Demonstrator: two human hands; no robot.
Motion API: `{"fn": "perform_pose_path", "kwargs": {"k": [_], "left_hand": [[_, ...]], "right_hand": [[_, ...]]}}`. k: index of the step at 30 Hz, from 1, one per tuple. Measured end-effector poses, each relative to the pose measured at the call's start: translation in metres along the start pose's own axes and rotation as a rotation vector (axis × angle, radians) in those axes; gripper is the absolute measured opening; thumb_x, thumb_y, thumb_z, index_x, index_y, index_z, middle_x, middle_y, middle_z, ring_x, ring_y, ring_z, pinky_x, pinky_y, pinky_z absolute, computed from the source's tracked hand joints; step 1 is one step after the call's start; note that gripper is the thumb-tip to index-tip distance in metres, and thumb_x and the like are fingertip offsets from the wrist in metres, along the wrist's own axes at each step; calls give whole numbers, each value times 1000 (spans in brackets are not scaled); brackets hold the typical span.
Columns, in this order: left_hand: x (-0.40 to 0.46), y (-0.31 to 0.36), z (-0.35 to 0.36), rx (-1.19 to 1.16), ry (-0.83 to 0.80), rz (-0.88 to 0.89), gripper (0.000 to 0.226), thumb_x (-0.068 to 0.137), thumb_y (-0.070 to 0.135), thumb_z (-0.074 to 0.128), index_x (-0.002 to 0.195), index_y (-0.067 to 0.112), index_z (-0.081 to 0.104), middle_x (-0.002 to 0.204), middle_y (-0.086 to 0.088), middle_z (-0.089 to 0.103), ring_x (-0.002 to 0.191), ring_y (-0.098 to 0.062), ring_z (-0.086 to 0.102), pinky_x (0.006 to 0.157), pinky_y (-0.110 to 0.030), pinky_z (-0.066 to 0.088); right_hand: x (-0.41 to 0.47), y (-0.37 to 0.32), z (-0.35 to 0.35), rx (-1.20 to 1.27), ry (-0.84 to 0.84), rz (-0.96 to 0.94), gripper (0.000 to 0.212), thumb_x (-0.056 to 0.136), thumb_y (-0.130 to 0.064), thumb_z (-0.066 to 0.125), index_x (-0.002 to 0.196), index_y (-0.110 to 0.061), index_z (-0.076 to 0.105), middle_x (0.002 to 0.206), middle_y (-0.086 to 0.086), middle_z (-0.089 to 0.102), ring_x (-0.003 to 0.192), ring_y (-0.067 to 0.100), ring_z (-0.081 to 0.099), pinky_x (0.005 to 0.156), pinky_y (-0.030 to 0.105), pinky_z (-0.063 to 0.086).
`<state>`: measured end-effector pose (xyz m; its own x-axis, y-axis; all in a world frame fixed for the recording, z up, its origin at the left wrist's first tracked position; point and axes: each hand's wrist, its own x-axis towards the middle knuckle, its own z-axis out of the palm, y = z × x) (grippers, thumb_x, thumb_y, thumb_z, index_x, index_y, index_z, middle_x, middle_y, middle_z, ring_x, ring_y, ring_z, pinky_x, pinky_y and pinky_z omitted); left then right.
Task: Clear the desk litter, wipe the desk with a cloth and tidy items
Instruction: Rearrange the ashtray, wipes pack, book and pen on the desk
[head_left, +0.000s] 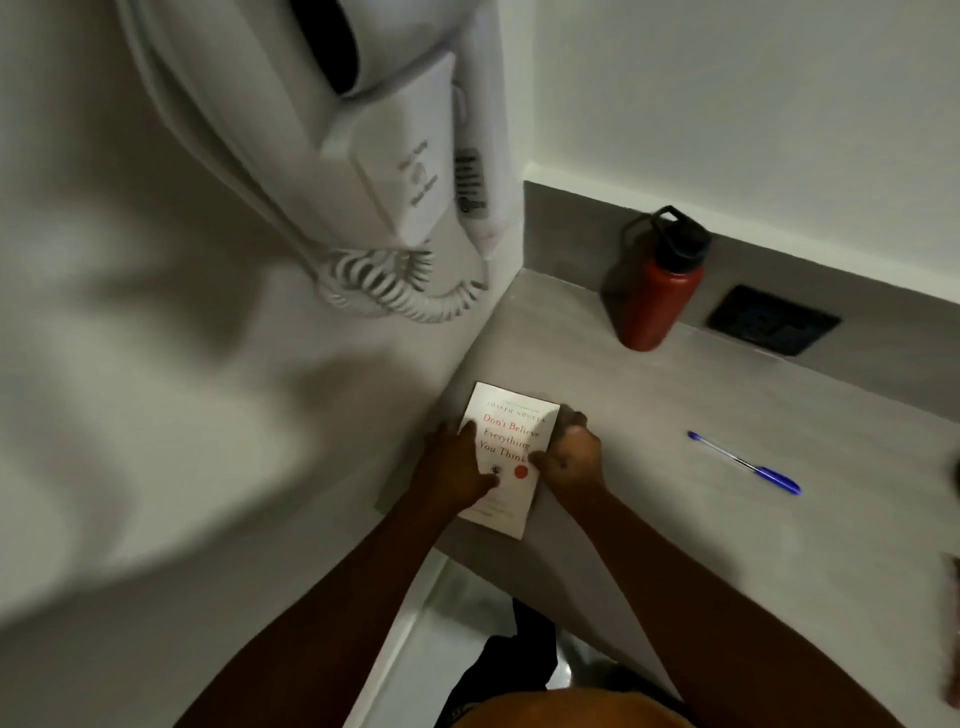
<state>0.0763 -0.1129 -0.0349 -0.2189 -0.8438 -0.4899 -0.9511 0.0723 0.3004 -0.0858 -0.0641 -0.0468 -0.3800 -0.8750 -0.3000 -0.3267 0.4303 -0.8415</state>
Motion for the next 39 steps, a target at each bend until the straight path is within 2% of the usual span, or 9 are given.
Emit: {"fn": "perform_pose_path", "kwargs": {"k": [3,9,13,17,23,29,33,36,39], "left_hand": [[-13,24,26,-10,16,107,89,77,40,80,148,16,34,150,-9,37,140,-30,34,113,-42,39],[-46,105,84,4,-90,275,82,83,36,71,152,21,30,156,-3,29,145,-24,26,118,-35,33],[-68,148,105,-5,-80,341,72,85,26,71,149,20,38,149,-3,37,138,-23,37,113,-32,40],[-80,174,114,11,-64,433,70,83,24,74,146,15,44,143,-6,46,135,-23,41,113,-29,38],[-81,182,114,30,-35,475,71,82,28,76,145,12,47,142,-5,51,134,-21,44,111,-25,35],[-40,193,81,-24,145,469,48,93,26,62,138,11,54,140,-9,55,130,-26,52,108,-33,41],[1,223,65,-4,126,546,46,93,11,59,138,10,54,137,-13,57,128,-28,54,110,-34,40],[23,237,66,53,62,599,42,90,5,62,131,10,61,126,-12,63,116,-28,60,106,-35,47],[35,243,69,99,35,643,33,89,1,58,118,11,70,113,-11,68,105,-28,64,99,-36,51]], "right_hand": [[-31,39,-33,42,114,37,28,81,2,72,108,1,67,100,5,70,85,18,68,70,27,58],[-77,105,-111,179,303,481,22,81,1,73,98,-14,74,100,10,76,80,25,73,68,40,63],[-98,126,-156,234,426,508,20,82,1,74,92,-17,75,98,8,76,71,16,70,48,22,56],[-107,138,-182,279,452,562,17,85,-2,73,94,-17,73,98,4,73,78,25,72,56,30,59],[-110,146,-191,266,442,546,19,84,-3,73,83,-21,68,87,1,70,63,9,64,37,13,44],[-85,136,-224,141,578,400,18,92,-26,67,90,-9,73,77,-3,67,72,11,63,56,9,40],[-44,124,-245,275,494,346,14,92,-14,67,103,-8,74,94,1,70,78,8,64,60,2,45],[-23,123,-249,291,368,442,18,91,-10,68,108,-8,72,101,4,68,76,10,62,66,18,56],[-13,129,-249,50,272,396,18,87,-4,71,103,-10,72,107,11,68,79,16,65,74,30,58]]}}
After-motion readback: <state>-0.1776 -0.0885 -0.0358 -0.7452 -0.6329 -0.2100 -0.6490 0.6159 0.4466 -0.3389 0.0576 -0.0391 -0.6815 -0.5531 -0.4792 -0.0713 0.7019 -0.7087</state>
